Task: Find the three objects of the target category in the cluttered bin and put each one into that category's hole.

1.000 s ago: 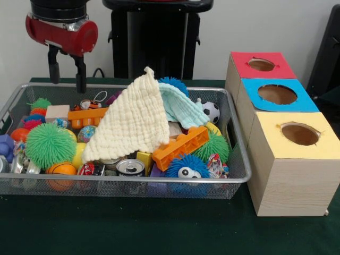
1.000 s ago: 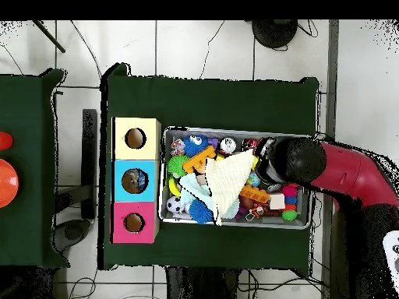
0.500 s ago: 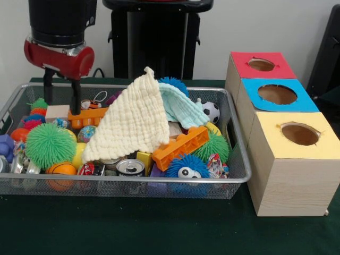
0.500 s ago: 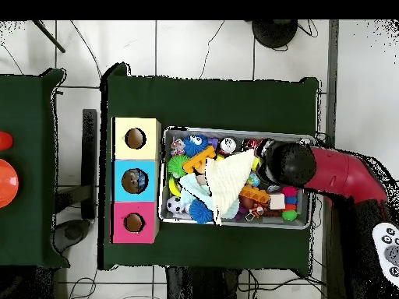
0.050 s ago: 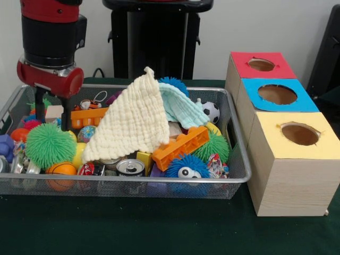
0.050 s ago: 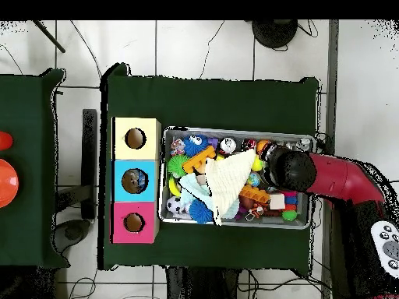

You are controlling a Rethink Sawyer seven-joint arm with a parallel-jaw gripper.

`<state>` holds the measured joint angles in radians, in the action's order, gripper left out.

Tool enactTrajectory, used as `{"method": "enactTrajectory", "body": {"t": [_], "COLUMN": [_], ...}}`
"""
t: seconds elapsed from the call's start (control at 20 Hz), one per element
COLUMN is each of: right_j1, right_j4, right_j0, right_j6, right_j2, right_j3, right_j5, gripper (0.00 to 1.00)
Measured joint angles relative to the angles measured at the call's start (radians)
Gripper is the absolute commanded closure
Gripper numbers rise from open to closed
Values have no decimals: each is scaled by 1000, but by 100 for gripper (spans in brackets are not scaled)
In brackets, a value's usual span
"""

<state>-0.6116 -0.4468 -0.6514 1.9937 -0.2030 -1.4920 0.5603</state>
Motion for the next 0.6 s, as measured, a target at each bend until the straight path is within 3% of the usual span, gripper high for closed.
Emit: {"method": "enactTrajectory", "body": {"t": [0.6], "right_j1": [11], "right_j4": [-7], "right_j0": [-16], "right_j6": [0], "right_j2": [-28], "right_j3": [-1], "right_j5": [0], "gripper": [0]}}
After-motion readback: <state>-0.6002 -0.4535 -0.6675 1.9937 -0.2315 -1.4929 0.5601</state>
